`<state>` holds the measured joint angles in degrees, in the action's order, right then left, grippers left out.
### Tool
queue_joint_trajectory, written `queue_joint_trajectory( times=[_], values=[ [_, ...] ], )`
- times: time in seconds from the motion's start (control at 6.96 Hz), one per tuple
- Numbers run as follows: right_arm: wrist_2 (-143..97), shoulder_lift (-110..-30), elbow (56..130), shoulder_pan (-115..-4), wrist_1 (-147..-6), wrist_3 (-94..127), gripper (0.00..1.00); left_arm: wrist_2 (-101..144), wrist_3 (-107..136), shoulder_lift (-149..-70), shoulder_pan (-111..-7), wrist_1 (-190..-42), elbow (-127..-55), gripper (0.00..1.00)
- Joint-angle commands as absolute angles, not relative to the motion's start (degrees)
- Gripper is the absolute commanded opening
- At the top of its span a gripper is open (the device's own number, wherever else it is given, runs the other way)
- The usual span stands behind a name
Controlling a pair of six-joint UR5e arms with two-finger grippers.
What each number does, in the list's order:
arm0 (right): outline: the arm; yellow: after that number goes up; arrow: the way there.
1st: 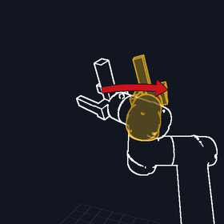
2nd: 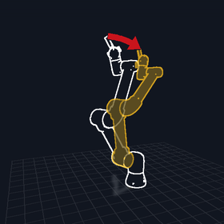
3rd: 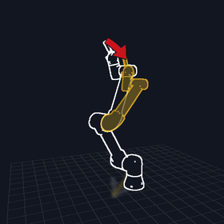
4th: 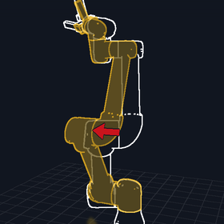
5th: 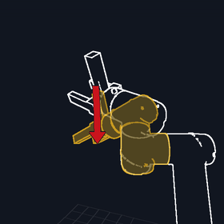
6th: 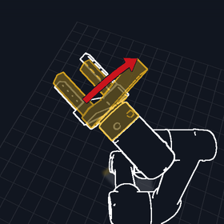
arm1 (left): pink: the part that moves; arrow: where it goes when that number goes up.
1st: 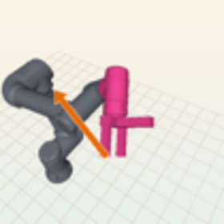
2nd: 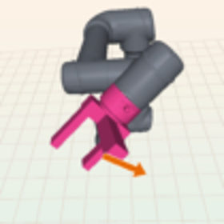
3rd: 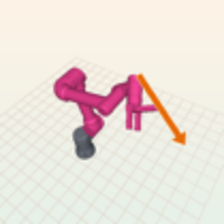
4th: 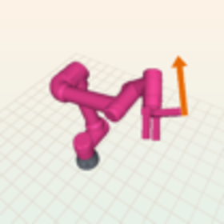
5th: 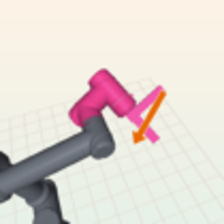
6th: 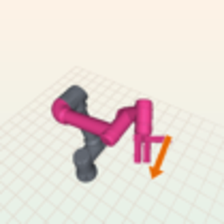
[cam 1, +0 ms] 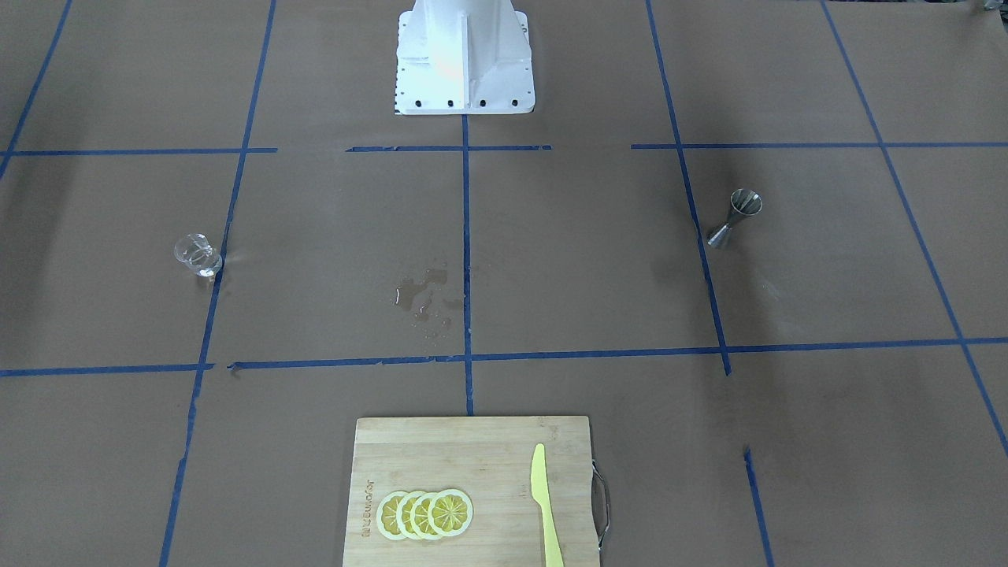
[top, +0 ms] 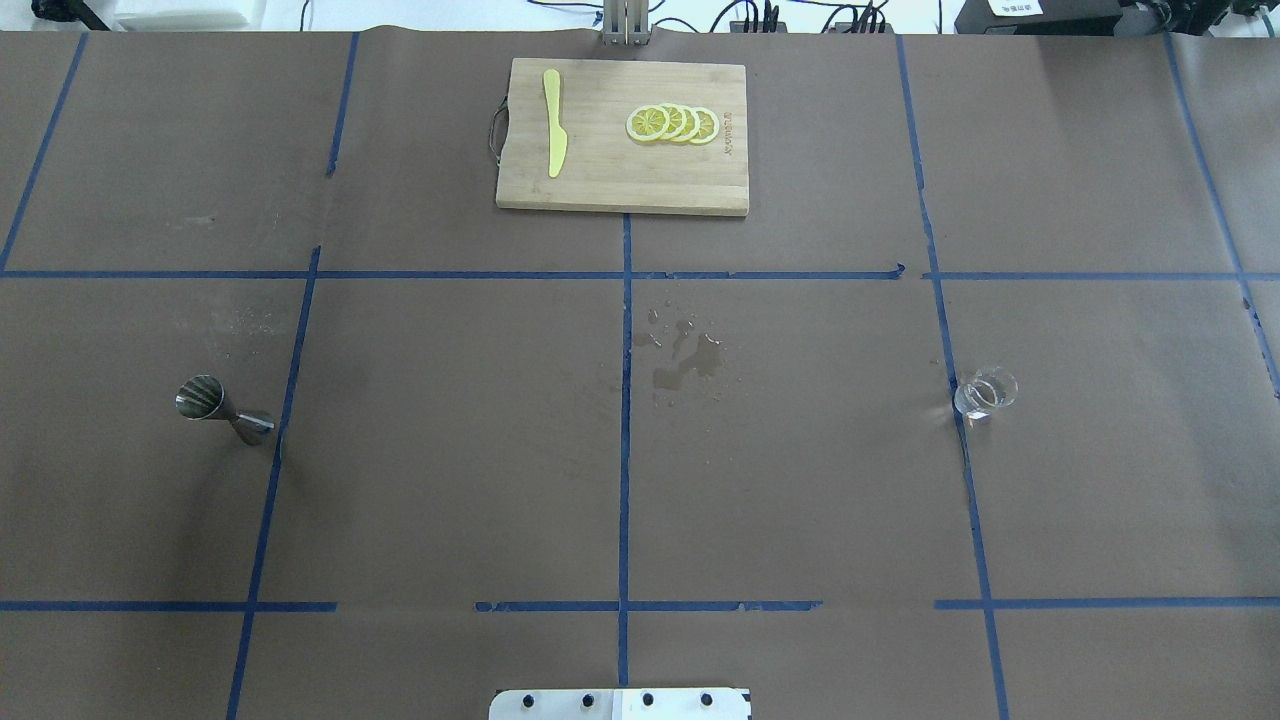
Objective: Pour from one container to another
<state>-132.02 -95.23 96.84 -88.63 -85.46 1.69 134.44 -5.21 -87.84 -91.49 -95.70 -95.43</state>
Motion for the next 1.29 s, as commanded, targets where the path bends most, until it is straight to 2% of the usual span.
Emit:
queue_joint_trajectory(
  times=[0.0,0.57,1.15],
  values=[
    [-131.2,-93.4,96.7,-88.5,-81.2,2.0,1.00,135.5,-5.2,-88.8,-91.5,-103.0,-95.1,1.00],
    [-132.1,-92.7,96.5,-88.5,-80.4,4.4,1.00,139.1,-5.5,-88.7,-91.5,-133.2,-89.8,1.00],
    [-131.7,-93.2,96.9,-88.5,-78.2,4.0,1.00,141.8,0.8,-88.2,-91.3,-142.8,-95.5,1.00]
  ],
)
